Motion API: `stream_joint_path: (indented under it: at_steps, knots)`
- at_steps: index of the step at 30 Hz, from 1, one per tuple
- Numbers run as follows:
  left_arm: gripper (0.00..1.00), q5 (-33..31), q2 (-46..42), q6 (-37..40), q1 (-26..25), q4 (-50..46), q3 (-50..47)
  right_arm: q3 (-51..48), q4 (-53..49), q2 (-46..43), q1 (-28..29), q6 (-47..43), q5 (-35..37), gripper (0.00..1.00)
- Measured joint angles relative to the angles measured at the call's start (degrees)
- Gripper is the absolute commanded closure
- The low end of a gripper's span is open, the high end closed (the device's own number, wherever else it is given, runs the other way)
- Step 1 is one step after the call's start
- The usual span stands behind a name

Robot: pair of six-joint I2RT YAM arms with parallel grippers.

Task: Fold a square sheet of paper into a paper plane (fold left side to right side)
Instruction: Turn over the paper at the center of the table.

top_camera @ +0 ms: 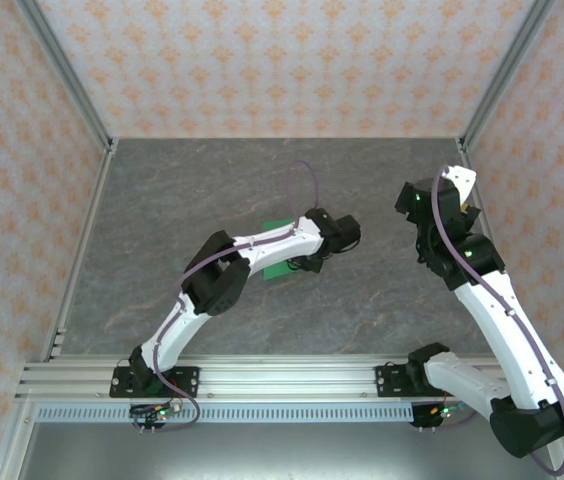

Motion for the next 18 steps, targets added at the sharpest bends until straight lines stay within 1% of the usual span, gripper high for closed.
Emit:
stream_joint_path:
  at_steps: [3,5,7,9,12,14,16,18]
  knots:
    - [0.47,3.9,-0.2,1.1,0.4,2.9,-0.3,0.0,-0.3,0.0,0.0,-0.6,-0.6,0.0]
    - [0.4,7.1,-2.2,1.8,1.2,6.8,-3.5,0.0,-0.3,0.0,0.0,-0.9,-2.2,0.0]
    - [0.34,10.3,-5.9,2.5,2.3,10.3,-8.4,0.0,-0.3,0.2,0.0,-1.0,-4.7,0.0]
    - [0.28,13.9,-12.5,2.7,4.4,14.7,-15.1,0.0,-0.1,1.0,0.0,-1.2,-8.3,0.04]
    - [0.23,18.3,-24.0,2.6,9.0,21.5,-24.0,0.0,0.8,3.8,-0.1,-1.1,-15.3,0.06]
    - [0.22,20.7,-31.0,2.5,12.7,26.0,-28.9,0.0,2.2,6.6,-0.1,-0.8,-20.9,0.06]
    - [0.22,23.4,-36.2,2.1,16.6,30.8,-33.5,0.0,3.9,9.8,0.0,-0.5,-26.8,0.07]
    - [0.23,27.0,-38.8,1.1,20.3,35.4,-37.9,0.0,5.7,13.2,0.5,-0.1,-32.2,0.07]
